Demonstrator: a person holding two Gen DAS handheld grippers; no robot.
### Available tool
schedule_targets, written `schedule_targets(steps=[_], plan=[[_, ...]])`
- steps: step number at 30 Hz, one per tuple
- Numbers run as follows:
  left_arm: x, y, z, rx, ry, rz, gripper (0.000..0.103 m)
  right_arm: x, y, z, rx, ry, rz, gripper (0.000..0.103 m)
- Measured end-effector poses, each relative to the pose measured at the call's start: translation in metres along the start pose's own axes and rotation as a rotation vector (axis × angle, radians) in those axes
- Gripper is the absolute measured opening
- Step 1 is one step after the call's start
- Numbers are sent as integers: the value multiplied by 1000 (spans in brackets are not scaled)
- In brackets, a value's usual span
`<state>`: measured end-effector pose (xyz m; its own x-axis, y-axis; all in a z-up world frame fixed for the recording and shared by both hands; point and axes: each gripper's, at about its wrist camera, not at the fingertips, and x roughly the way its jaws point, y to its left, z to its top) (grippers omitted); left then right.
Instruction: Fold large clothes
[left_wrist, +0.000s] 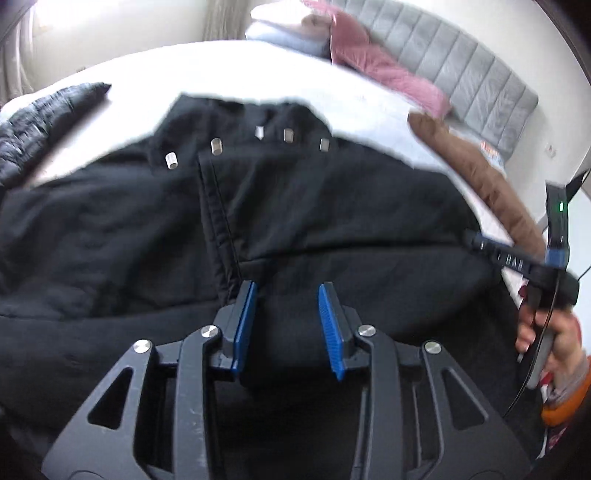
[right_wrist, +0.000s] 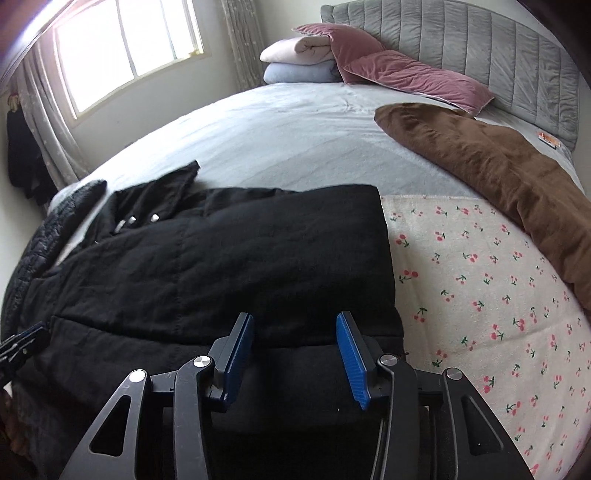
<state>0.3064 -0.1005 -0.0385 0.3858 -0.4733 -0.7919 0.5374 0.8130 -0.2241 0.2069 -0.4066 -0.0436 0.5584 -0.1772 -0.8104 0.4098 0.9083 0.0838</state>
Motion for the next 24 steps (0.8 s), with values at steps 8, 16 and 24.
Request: schedule_targets(steps=[8, 16, 24], plan=[[-31, -10, -5, 33, 19, 38, 82, -26, 17, 1, -133, 48, -10, 44], [-135, -5, -37, 51, 37, 46, 89, -154, -16, -21, -118, 31, 193, 74], [-223, 26, -101, 47, 77, 13, 89, -249, -48, -93, -181, 35, 284, 81]])
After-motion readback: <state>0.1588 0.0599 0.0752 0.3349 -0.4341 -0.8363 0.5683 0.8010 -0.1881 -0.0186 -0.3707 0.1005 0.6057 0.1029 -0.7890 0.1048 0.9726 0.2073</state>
